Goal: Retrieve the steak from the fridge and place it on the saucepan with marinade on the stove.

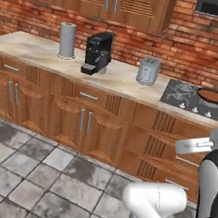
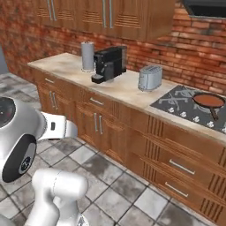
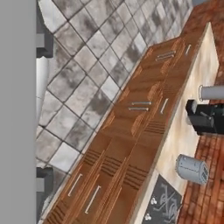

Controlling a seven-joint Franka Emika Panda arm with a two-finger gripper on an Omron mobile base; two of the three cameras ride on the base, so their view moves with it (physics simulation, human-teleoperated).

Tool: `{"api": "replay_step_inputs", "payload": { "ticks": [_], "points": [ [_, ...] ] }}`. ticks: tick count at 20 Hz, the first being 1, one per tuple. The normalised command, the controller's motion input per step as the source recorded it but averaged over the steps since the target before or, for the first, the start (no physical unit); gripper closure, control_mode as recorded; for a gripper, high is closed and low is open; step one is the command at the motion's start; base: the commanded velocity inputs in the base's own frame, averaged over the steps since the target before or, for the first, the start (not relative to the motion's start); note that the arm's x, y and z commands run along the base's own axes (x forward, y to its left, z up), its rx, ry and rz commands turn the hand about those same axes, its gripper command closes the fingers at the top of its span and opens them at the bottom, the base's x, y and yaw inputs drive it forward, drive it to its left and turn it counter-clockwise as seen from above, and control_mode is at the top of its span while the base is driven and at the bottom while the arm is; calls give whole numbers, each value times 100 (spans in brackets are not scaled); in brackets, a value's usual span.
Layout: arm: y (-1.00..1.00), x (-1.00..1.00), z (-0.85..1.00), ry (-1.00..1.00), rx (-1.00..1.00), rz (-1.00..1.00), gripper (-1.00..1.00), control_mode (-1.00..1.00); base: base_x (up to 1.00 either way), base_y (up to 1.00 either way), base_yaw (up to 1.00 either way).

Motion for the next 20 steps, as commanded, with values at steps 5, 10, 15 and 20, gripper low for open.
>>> {"api": "replay_step_inputs", "payload": {
  "ticks": [5,10,15,20],
  "points": [
    [0,0,0,0,0,0,-100,100,97,100,32],
    [0,0,0,0,0,0,-100,100,96,100,37],
    [0,0,0,0,0,0,-100,100,57,82,61],
    [0,0,0,0,0,0,-100,100,3,7,99]
  ]
}}
